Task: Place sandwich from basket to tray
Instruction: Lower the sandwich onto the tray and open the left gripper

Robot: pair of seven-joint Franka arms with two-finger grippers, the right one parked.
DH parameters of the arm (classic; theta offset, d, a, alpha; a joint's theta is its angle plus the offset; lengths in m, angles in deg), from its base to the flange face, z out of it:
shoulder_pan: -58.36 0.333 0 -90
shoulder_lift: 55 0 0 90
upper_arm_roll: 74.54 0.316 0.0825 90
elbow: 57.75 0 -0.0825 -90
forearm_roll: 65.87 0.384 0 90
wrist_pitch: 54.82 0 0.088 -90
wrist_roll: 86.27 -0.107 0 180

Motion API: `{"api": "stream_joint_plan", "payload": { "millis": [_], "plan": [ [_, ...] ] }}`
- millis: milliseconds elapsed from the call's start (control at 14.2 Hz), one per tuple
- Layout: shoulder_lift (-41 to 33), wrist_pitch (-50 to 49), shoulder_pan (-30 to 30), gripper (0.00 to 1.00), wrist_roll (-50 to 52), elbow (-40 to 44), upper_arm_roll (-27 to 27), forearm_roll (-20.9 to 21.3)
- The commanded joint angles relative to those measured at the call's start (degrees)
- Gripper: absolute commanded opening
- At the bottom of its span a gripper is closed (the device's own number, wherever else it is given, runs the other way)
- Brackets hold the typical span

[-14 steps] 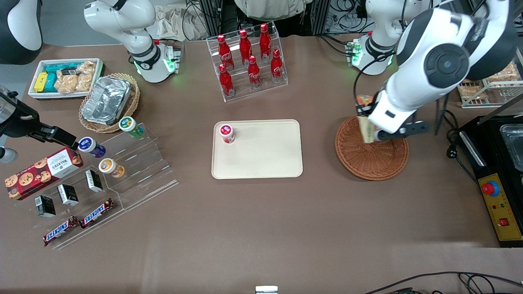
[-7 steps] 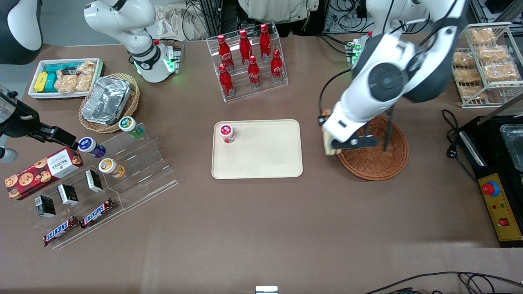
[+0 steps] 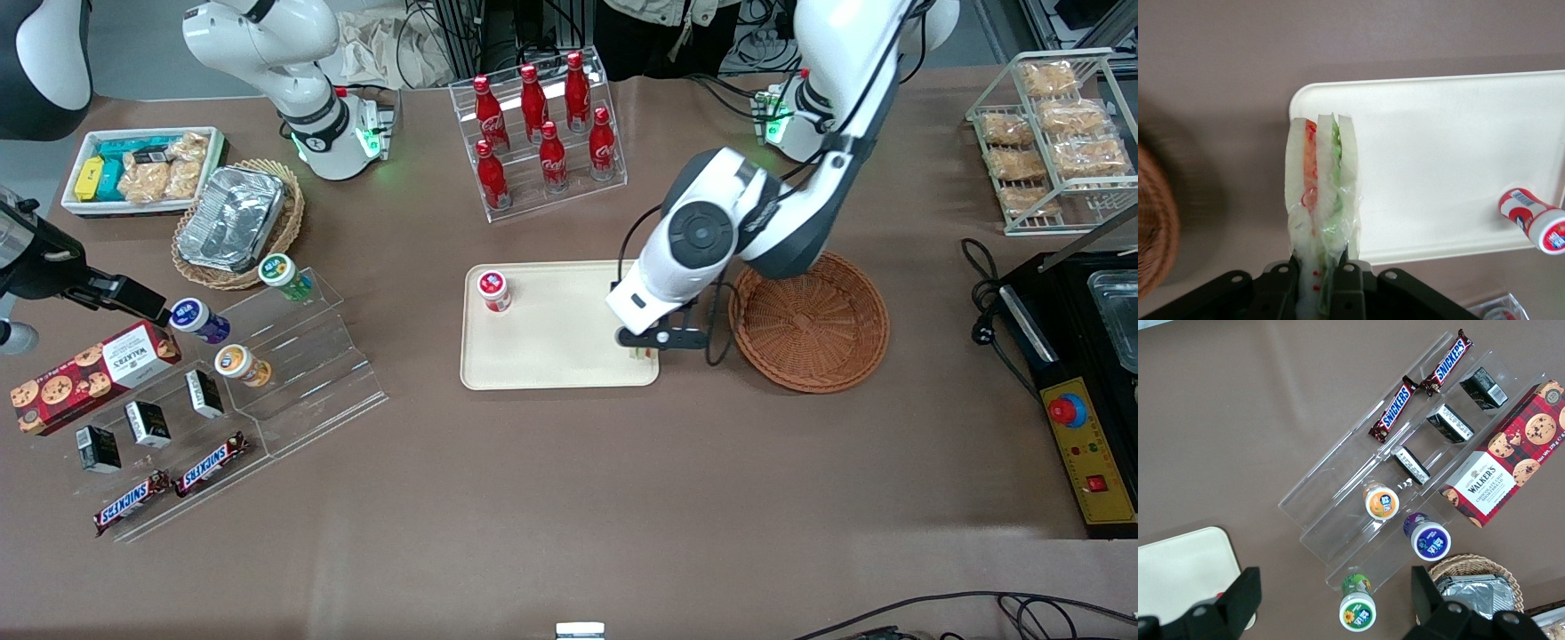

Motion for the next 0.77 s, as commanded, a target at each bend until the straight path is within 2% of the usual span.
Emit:
{"api": "stream_joint_plan", "payload": {
  "millis": [0, 211, 703],
  "plan": [
    [3.5, 2.7, -2.2, 0.00, 4.7, 0.5, 0.8, 3.3],
    [7.0, 3.6, -2.4, 0.00, 5.6, 0.5, 0.8, 4.3],
    [9.0, 5.5, -2.3, 0.00, 5.4, 0.1, 0.8, 4.5]
  ]
}}
